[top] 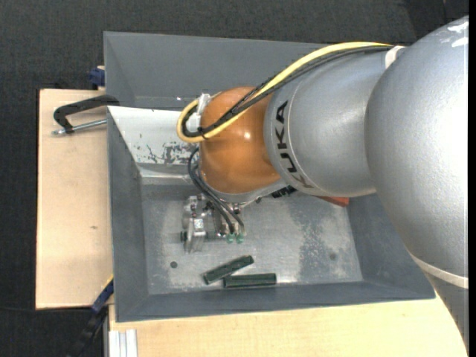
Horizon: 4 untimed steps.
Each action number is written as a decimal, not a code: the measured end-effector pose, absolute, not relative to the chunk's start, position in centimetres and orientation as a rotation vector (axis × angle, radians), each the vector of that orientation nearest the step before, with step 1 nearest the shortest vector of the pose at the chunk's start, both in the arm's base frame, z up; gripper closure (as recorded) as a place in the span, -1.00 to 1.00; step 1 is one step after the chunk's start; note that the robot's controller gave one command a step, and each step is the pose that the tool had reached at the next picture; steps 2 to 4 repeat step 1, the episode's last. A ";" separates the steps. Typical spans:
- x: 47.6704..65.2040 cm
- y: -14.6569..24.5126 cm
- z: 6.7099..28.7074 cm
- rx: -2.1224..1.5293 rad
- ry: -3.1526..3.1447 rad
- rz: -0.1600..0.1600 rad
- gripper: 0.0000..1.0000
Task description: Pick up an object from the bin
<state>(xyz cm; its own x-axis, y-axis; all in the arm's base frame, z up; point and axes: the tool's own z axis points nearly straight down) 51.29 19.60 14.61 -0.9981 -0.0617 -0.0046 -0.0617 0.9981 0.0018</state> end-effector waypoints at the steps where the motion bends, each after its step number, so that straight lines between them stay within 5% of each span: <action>1: 54.4 18.3 25.3 -0.042 3.136 0.004 1.00; 4: 54.4 18.3 25.3 -0.042 3.136 0.004 1.00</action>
Offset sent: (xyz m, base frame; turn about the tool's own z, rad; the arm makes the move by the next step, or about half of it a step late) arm 0.0000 0.0000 0.0000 0.0000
